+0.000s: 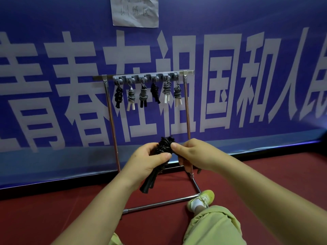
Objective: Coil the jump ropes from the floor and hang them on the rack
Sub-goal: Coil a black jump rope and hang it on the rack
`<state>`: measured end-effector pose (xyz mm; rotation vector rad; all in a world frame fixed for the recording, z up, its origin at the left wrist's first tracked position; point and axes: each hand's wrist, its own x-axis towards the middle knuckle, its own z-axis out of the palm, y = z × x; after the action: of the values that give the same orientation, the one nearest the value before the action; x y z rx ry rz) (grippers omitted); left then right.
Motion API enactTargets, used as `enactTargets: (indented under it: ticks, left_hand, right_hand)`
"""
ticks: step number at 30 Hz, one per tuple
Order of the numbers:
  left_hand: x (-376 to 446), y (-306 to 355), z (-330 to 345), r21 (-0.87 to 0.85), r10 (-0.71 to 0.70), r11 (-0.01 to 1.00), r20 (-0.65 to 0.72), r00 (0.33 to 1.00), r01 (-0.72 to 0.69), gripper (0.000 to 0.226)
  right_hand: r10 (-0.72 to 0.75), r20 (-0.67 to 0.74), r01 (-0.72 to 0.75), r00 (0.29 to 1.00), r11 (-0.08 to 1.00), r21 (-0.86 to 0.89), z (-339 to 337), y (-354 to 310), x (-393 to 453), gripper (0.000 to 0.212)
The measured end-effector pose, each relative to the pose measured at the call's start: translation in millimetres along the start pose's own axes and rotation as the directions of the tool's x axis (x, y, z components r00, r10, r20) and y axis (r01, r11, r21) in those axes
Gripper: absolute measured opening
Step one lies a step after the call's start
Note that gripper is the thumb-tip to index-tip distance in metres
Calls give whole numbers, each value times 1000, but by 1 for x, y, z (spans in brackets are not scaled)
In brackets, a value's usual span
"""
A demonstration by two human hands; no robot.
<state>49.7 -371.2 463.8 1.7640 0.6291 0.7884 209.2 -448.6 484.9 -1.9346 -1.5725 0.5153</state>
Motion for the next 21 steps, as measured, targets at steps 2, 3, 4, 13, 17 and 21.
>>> enactTargets:
  ticks: [2, 3, 4, 13, 17, 21]
  left_hand:
    - [2, 0, -2, 101, 36, 994, -59, 998, -30, 25]
    - [3, 1, -2, 161, 67, 986, -86, 994, -52, 27]
    - [3, 2, -2, 216, 104, 973, -105, 989, -79, 28]
    - [-2, 7, -6, 271, 121, 954, 48, 992, -129, 47]
    - [-5, 12, -13, 89, 42, 995, 98, 994, -51, 39]
    - [-3, 15, -21, 113, 21, 993, 53, 998, -27, 40]
  right_hand:
    - [5, 16, -7, 1000, 994, 112, 5, -1, 1, 54]
    - [10, 36, -17, 999, 979, 204, 7, -2, 2, 55]
    - [11, 47, -23, 999, 961, 276, 9, -4, 2, 56]
    - [1, -81, 27, 997, 938, 346, 11, -5, 8, 56]
    - [-53, -14, 54, 998, 915, 401, 12, 1, 6, 51]
    - [-75, 65, 48, 995, 935, 351, 11, -4, -1, 49]
